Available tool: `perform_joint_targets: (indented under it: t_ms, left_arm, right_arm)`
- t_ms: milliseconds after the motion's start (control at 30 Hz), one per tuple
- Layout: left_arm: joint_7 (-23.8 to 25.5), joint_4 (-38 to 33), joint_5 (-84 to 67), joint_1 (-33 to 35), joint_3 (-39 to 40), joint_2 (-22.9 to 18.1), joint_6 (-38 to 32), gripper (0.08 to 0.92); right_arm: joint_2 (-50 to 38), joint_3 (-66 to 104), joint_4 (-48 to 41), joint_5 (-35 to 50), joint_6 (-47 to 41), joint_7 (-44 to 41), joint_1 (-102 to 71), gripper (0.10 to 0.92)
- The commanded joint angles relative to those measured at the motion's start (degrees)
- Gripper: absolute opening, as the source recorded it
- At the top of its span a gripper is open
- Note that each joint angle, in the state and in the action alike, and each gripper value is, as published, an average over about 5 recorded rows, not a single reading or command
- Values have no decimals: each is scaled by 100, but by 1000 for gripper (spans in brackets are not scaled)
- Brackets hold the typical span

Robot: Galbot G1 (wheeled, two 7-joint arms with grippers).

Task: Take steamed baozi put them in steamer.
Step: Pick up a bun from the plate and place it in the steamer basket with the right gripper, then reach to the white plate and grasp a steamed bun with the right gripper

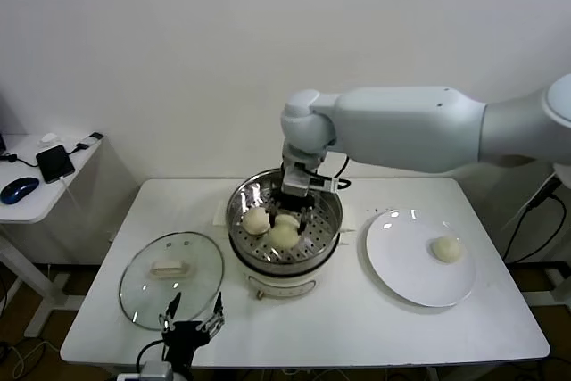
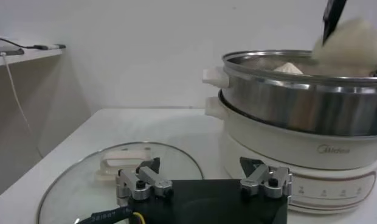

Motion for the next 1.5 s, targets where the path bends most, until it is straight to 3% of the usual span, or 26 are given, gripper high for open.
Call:
perform_joint_targets:
  t_ms: [33, 300, 433, 633, 767, 933, 1067, 1233, 1500]
  left_arm:
    - [-7, 14, 1, -9, -2, -7, -4, 823]
    - [-22, 19, 8, -16, 6, -10, 0, 823]
    - [-34, 15, 10, -12, 8, -7, 4, 823]
    - [-61, -12, 13, -1, 20, -5, 17, 823]
    - [-54, -38, 16, 8, 37, -3, 24, 823]
    - [-36, -78, 33, 1, 75, -2, 31, 823]
    - [-29, -98, 35, -9, 101, 7, 22, 823]
    - [-15, -95, 19, -36, 87, 14, -7, 823]
    - [-4, -135, -7, -1, 9, -47, -12, 823]
  right_arm:
    - [326, -26, -322, -1032, 444, 313, -885, 585]
    - [342, 28, -502, -1189, 411, 675, -1047, 592]
    - [307, 41, -561, -969, 465, 646, -851, 674]
    - [-27, -70, -607, 115, 527, 208, 36, 809]
    - [-461, -382, -866, 1240, 365, 31, 700, 822]
    - [-1408, -1417, -1161, 2273, -1295, 52, 1652, 823]
    - [-2241, -1953, -1305, 2247, -2226, -62, 1834, 823]
    - [-3192, -2237, -1355, 1814, -2526, -71, 1294, 823]
    - [-3984, -517, -1853, 500, -2631, 68, -981, 823]
